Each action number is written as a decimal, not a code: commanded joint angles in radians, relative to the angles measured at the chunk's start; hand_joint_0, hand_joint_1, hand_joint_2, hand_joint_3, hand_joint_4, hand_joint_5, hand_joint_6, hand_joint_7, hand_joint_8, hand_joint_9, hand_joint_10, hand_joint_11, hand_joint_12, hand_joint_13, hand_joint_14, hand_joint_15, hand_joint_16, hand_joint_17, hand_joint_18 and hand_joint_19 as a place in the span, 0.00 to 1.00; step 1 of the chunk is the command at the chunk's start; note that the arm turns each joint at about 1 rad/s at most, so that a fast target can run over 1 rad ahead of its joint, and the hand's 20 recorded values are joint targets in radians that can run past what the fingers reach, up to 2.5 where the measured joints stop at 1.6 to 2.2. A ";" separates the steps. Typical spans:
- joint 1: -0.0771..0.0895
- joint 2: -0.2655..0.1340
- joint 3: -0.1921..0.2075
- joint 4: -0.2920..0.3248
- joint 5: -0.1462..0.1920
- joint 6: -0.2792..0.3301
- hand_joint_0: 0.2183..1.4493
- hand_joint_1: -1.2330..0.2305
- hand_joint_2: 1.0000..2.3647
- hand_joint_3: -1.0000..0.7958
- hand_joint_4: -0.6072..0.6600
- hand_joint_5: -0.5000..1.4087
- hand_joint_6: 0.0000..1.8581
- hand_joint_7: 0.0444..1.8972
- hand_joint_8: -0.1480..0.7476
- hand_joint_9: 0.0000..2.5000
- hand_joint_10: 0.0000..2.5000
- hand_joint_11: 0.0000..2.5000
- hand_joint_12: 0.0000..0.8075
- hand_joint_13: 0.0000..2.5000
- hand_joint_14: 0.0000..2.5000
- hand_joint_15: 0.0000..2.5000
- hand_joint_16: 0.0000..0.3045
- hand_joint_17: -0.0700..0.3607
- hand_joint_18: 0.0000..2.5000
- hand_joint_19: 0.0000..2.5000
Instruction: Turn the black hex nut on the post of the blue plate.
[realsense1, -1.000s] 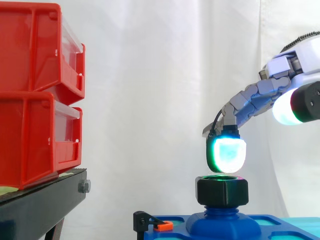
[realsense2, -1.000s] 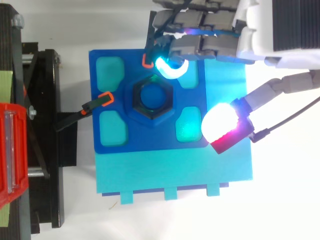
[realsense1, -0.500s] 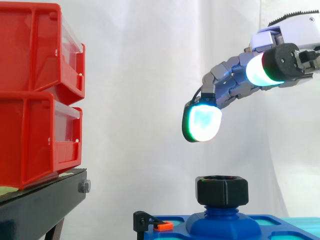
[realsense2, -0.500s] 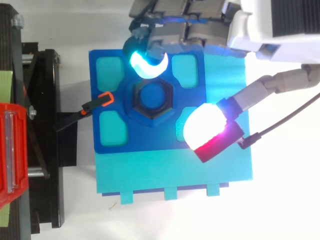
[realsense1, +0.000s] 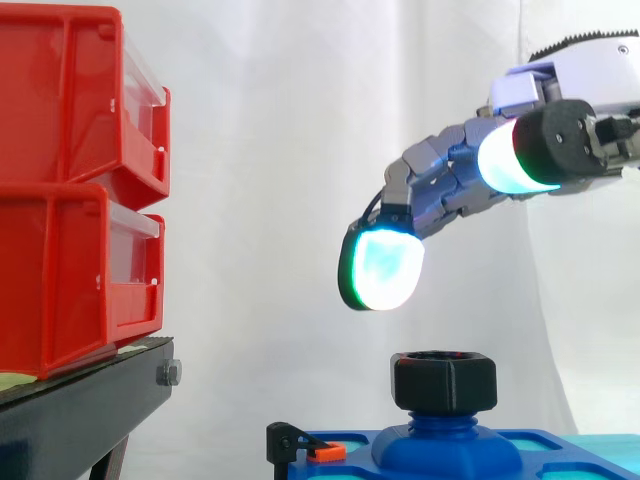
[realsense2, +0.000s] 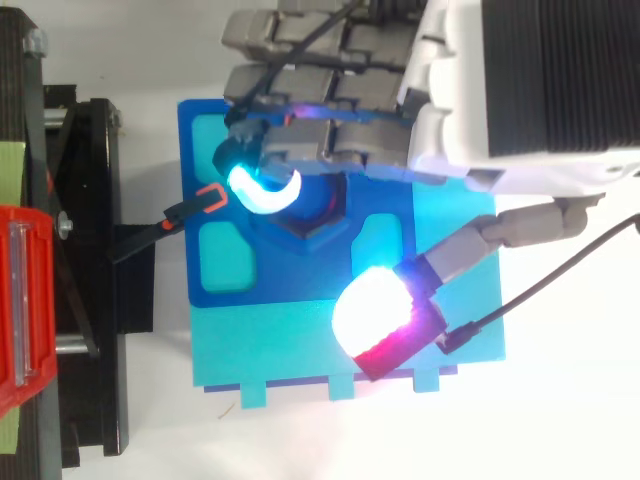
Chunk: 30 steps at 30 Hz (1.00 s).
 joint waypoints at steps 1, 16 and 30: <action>0.005 -0.001 -0.032 0.059 0.003 0.006 0.17 0.71 0.00 0.28 0.68 0.17 0.27 0.42 0.40 0.14 0.00 0.02 0.43 0.09 0.00 0.02 0.16 0.42 0.07 0.08; 0.007 -0.002 -0.051 0.096 0.012 0.029 0.18 0.72 0.00 0.28 0.68 0.17 0.27 0.43 0.40 0.14 0.00 0.02 0.43 0.09 0.00 0.02 0.16 0.42 0.07 0.08; 0.003 -0.002 -0.052 0.109 0.022 0.031 0.18 0.72 0.00 0.28 0.68 0.17 0.27 0.43 0.40 0.14 0.00 0.03 0.42 0.10 0.00 0.02 0.16 0.42 0.07 0.08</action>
